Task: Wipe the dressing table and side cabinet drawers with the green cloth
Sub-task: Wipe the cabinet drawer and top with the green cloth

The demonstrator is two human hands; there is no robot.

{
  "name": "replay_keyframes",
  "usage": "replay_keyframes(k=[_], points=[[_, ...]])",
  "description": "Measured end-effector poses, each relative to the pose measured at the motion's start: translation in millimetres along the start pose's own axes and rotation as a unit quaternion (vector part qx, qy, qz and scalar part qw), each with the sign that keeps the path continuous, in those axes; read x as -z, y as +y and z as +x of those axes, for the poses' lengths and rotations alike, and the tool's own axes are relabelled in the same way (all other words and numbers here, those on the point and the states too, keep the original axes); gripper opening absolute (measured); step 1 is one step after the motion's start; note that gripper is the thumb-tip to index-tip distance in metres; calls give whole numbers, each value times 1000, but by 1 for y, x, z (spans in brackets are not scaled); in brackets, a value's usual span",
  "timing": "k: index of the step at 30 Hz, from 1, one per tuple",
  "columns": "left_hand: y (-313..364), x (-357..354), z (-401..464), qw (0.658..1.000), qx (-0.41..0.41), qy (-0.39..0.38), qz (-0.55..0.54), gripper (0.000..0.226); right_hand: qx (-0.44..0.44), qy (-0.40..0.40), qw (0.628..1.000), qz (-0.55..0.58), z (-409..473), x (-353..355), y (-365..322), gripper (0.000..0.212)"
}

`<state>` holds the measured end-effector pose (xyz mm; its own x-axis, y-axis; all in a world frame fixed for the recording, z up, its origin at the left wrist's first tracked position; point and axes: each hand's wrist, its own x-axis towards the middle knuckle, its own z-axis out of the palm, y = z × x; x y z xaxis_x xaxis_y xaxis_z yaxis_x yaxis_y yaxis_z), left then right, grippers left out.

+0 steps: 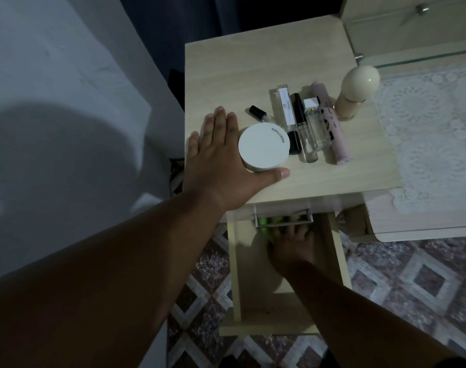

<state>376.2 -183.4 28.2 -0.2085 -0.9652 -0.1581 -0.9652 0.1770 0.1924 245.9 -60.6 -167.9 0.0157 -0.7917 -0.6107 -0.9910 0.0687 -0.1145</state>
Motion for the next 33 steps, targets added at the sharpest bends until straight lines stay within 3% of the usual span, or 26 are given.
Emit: replay_keyframes(k=[2, 4, 5, 8, 10, 12, 14, 16, 18, 21, 24, 28, 31, 33], points=[[0, 0, 0, 1000, 1, 1, 4, 140, 169, 23, 985, -7, -10, -10, -5, 56], [0, 0, 0, 1000, 2, -2, 9, 140, 244, 12, 969, -34, -13, -15, 5, 55], [0, -1, 0, 1000, 2, 0, 9, 139, 230, 16, 972, -38, -13, -16, 13, 54], [0, 0, 1, 1000, 1, 6, 11, 139, 50, 26, 998, 1, -19, -8, 21, 58], [0, -1, 1, 1000, 1, 8, 11, 140, 30, 16, 999, 14, -22, -9, 15, 60], [0, -2, 1, 1000, 1, 7, 11, 140, 146, 5, 989, 23, -28, -17, 9, 63], [-1, -2, 1, 1000, 0, 7, 14, 140, 301, -12, 953, -28, -31, -26, 10, 57], [-1, -1, 1, 1000, 0, 6, 15, 139, 359, -37, 929, -79, -30, -25, 19, 51], [-1, -1, 1, 1000, 0, 7, 16, 139, 317, -53, 943, -87, -30, -20, 29, 51], [-1, -1, 1, 1000, -2, 7, 12, 139, 156, -10, 986, -56, -30, -13, 39, 48], [-2, -1, 1, 1000, -2, 10, 15, 138, 39, 3, 998, -54, -32, -9, 37, 49], [0, 0, 1, 1000, -3, 6, 16, 139, 23, -90, 995, -45, -31, -26, 23, 74], [0, 0, 1, 1000, -3, 7, 16, 139, 62, -153, 986, -18, -28, -27, 26, 67], [0, 1, 1, 1000, -2, 7, 17, 138, 79, -143, 986, 16, -24, -16, 29, 69]])
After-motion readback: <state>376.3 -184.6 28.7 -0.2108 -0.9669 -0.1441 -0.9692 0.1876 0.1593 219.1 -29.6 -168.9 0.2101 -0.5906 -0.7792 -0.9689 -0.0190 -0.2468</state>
